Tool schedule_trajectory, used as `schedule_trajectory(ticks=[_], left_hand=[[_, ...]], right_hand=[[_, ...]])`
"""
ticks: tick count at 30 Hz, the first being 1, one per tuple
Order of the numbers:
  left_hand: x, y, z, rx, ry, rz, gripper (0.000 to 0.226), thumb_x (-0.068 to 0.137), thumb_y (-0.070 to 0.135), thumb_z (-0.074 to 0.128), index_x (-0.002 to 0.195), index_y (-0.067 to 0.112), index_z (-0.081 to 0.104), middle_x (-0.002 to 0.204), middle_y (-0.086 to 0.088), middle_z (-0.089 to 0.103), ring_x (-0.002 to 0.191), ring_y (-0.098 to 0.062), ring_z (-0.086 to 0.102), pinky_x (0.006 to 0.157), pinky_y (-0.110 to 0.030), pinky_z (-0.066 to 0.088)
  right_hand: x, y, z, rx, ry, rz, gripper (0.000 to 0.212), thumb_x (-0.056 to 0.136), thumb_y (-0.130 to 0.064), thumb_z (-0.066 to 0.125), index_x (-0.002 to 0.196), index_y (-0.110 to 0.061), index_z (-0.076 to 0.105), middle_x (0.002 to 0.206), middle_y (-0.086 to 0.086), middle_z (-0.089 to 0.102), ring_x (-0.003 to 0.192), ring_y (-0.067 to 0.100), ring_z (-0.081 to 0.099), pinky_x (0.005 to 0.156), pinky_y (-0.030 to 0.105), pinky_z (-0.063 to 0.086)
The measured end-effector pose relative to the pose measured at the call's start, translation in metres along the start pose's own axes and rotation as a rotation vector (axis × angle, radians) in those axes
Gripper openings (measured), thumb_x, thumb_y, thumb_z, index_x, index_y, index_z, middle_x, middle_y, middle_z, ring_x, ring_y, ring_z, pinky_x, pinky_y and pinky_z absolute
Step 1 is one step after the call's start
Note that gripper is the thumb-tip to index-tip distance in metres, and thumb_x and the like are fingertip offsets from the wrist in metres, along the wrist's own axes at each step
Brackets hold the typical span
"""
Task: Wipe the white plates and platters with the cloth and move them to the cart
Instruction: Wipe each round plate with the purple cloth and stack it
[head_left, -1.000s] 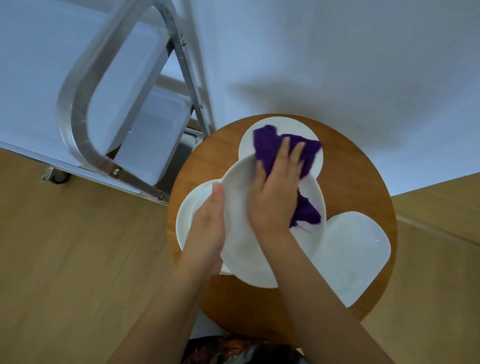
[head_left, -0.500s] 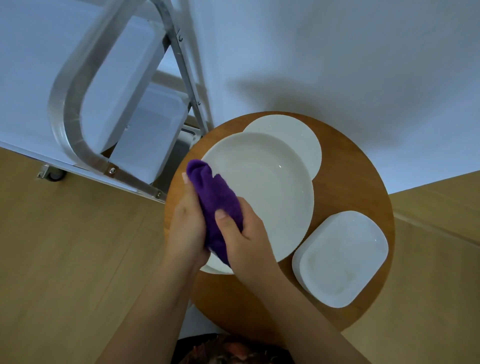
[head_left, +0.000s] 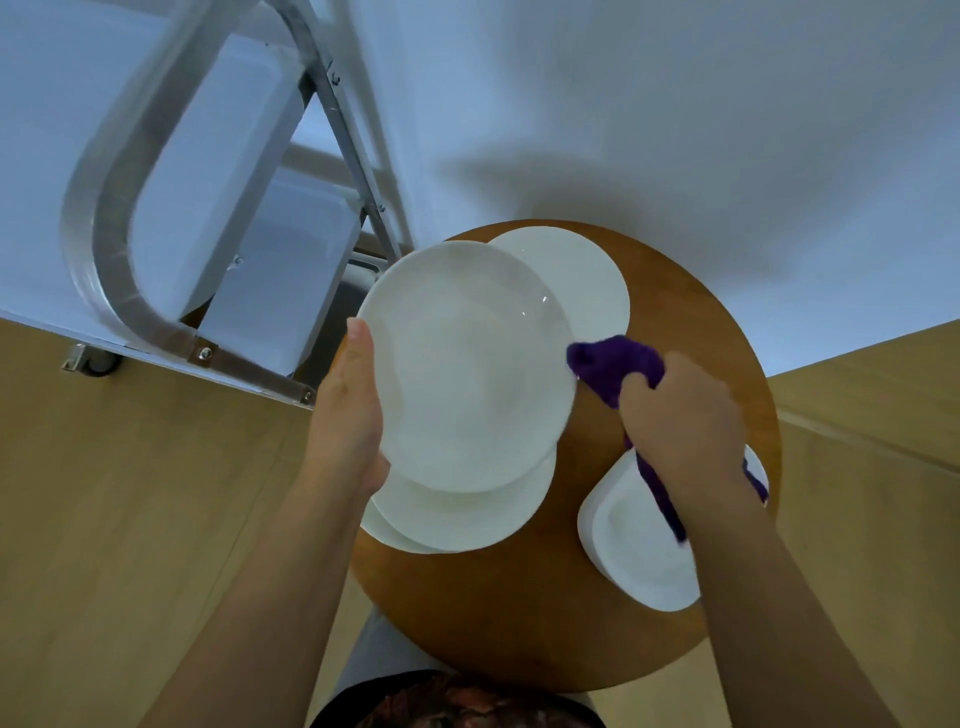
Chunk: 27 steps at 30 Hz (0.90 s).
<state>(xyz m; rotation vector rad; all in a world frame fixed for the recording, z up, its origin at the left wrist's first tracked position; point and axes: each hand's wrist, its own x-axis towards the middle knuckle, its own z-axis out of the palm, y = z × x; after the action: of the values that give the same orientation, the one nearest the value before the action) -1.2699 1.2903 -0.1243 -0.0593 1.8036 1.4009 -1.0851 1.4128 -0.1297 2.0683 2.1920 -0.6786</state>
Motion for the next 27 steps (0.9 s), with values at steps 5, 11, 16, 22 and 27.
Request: schedule_trajectory(ticks=[5, 11, 16, 22, 27], left_hand=[[0.014, -0.004, 0.006, -0.141, -0.140, -0.085, 0.046, 0.088, 0.065, 0.035, 0.118, 0.038, 0.056, 0.114, 0.007, 0.064, 0.102, -0.019, 0.062, 0.077, -0.041, 0.057], [0.038, -0.001, 0.031, 0.098, -0.110, -0.057, 0.037, 0.089, 0.064, 0.036, 0.105, 0.035, 0.053, 0.093, 0.016, 0.058, 0.086, -0.010, 0.056, 0.076, -0.033, 0.050], [0.076, 0.012, 0.062, 0.764, -0.057, 0.317, 0.032, 0.101, 0.036, 0.030, 0.116, 0.017, 0.051, 0.098, 0.002, 0.059, 0.087, -0.014, 0.057, 0.073, -0.029, 0.049], [0.126, 0.014, 0.087, 1.129, -0.049, 0.356, 0.037, 0.101, 0.026, 0.037, 0.128, 0.003, 0.047, 0.123, -0.017, 0.056, 0.109, -0.032, 0.055, 0.092, -0.042, 0.047], [0.152, 0.006, 0.090, 1.176, -0.113, 0.343, 0.035, 0.099, 0.032, 0.044, 0.121, 0.007, 0.055, 0.119, -0.014, 0.059, 0.106, -0.029, 0.057, 0.088, -0.035, 0.046]], right_hand=[[0.017, 0.002, 0.009, 0.875, -0.222, 0.203, 0.029, 0.084, -0.053, 0.058, 0.091, -0.025, 0.052, 0.077, -0.004, 0.059, 0.068, 0.010, 0.058, 0.051, 0.017, 0.041], [0.042, 0.014, 0.021, 0.726, -0.111, 0.105, 0.017, 0.083, -0.027, 0.065, 0.083, -0.031, 0.049, 0.083, -0.009, 0.057, 0.076, 0.008, 0.053, 0.056, 0.019, 0.037], [0.079, 0.014, 0.015, 0.571, 0.008, 0.097, 0.018, 0.086, -0.031, 0.061, 0.096, -0.024, 0.048, 0.081, -0.009, 0.052, 0.073, 0.009, 0.050, 0.056, 0.018, 0.035], [0.115, 0.000, 0.022, 0.318, 0.101, 0.070, 0.030, 0.088, -0.035, 0.055, 0.110, -0.014, 0.052, 0.098, 0.000, 0.057, 0.090, 0.018, 0.056, 0.071, 0.029, 0.046], [0.128, 0.001, 0.041, 0.227, 0.096, 0.134, 0.039, 0.090, -0.033, 0.056, 0.122, -0.012, 0.047, 0.116, 0.006, 0.058, 0.105, 0.023, 0.056, 0.076, 0.031, 0.043]])
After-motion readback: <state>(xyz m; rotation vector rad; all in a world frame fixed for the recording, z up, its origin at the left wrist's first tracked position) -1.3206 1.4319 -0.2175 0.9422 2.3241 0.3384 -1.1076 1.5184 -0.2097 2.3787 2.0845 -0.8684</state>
